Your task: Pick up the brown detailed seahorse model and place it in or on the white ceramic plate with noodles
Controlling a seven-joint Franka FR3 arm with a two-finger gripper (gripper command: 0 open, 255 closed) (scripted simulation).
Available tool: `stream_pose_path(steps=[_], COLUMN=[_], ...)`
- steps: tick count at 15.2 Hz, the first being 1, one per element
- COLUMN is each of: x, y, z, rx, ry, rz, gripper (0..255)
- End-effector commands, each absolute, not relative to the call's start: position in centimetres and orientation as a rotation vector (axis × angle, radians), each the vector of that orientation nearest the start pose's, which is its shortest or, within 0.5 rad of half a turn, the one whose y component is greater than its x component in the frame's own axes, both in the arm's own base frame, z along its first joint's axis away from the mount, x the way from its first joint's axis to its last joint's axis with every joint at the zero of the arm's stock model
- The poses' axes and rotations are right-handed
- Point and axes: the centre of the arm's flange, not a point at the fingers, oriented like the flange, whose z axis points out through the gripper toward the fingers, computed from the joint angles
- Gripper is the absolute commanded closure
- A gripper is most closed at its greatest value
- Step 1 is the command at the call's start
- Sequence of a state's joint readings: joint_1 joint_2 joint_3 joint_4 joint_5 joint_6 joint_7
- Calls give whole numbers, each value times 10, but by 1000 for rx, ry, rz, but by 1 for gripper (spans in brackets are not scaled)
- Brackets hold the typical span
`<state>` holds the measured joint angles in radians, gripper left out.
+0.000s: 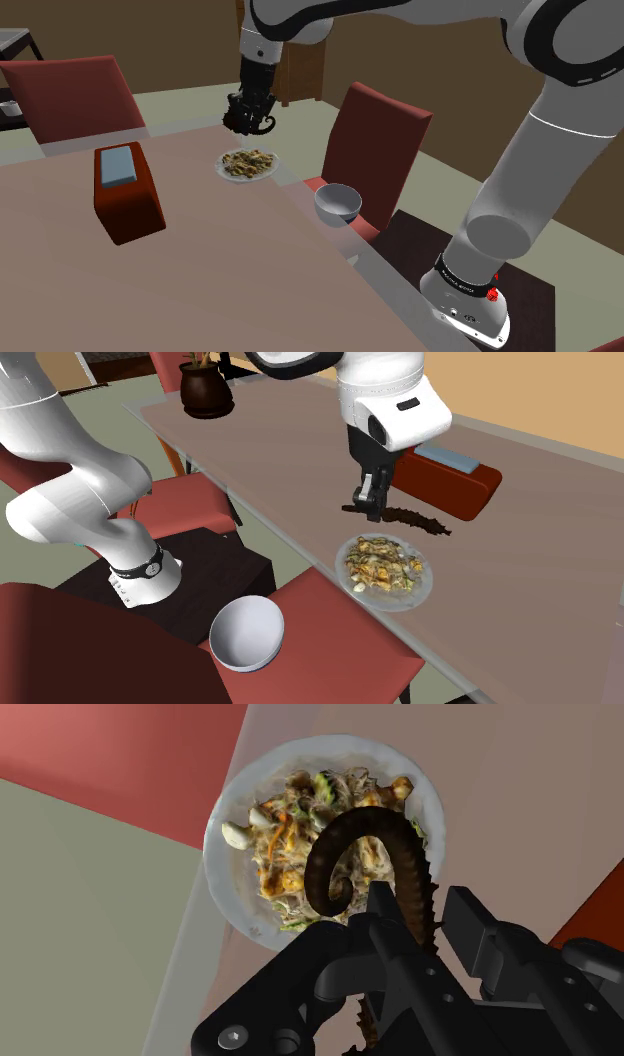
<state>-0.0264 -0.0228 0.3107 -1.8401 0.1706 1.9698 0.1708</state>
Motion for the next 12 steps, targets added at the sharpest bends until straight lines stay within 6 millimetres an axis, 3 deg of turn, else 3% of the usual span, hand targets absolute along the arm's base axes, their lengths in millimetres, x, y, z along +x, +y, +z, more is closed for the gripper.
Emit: stream_pose_path(steps=[1,12], x=[554,554], y=[169,169], z=[539,481], rx=[-2951,-2951], ry=[-89,-89], rz=[-167,-167], gripper=[255,255])
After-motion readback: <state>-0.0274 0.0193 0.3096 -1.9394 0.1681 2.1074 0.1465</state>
